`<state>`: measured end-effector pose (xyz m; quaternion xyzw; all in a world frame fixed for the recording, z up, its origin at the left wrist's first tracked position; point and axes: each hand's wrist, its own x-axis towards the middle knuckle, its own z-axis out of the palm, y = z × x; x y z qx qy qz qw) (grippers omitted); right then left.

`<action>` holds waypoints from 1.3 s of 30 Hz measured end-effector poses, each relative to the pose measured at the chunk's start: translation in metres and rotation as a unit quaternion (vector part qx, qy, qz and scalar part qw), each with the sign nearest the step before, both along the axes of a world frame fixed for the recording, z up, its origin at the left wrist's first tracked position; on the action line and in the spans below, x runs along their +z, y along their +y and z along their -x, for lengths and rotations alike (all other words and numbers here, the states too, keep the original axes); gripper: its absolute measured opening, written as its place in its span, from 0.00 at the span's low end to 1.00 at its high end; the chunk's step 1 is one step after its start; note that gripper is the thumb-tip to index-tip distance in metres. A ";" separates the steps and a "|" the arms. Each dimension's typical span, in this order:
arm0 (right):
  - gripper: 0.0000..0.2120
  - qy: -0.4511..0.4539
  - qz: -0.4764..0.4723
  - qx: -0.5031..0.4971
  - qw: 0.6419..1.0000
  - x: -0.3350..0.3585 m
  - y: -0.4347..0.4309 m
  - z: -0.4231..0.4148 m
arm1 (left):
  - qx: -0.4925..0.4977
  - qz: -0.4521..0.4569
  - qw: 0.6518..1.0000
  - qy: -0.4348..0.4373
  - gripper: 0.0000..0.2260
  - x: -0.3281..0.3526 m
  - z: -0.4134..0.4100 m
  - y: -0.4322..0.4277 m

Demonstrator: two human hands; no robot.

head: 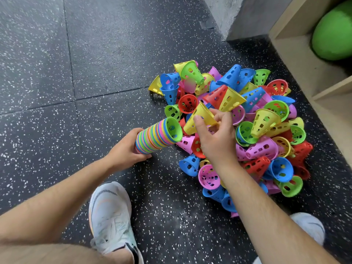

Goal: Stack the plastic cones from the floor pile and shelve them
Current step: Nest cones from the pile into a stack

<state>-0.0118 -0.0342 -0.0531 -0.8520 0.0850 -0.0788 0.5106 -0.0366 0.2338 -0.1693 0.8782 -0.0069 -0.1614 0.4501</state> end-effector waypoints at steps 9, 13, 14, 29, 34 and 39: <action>0.32 0.072 0.113 0.150 0.979 -0.012 0.030 0.015 | 0.000 -0.014 1.000 -0.003 0.35 0.000 0.001 -0.001; 0.44 0.129 0.200 0.262 0.935 -0.018 0.026 0.025 | 0.000 -0.007 1.000 -0.003 0.35 0.002 0.002 0.001; 0.44 0.132 0.200 0.264 0.934 -0.019 0.022 0.025 | 0.000 -0.007 1.000 -0.004 0.35 0.002 0.002 0.001; 0.17 0.138 0.327 0.269 0.895 -0.057 -0.018 0.056 | -0.022 -0.031 0.999 -0.011 0.34 0.003 0.002 -0.002; 0.25 0.157 0.387 0.302 0.857 -0.058 -0.024 0.061 | -0.014 -0.032 0.999 -0.010 0.34 0.005 0.001 -0.004; 0.21 0.115 0.363 0.254 0.889 -0.057 -0.026 0.057 | -0.012 -0.031 0.999 -0.008 0.34 0.006 0.001 -0.005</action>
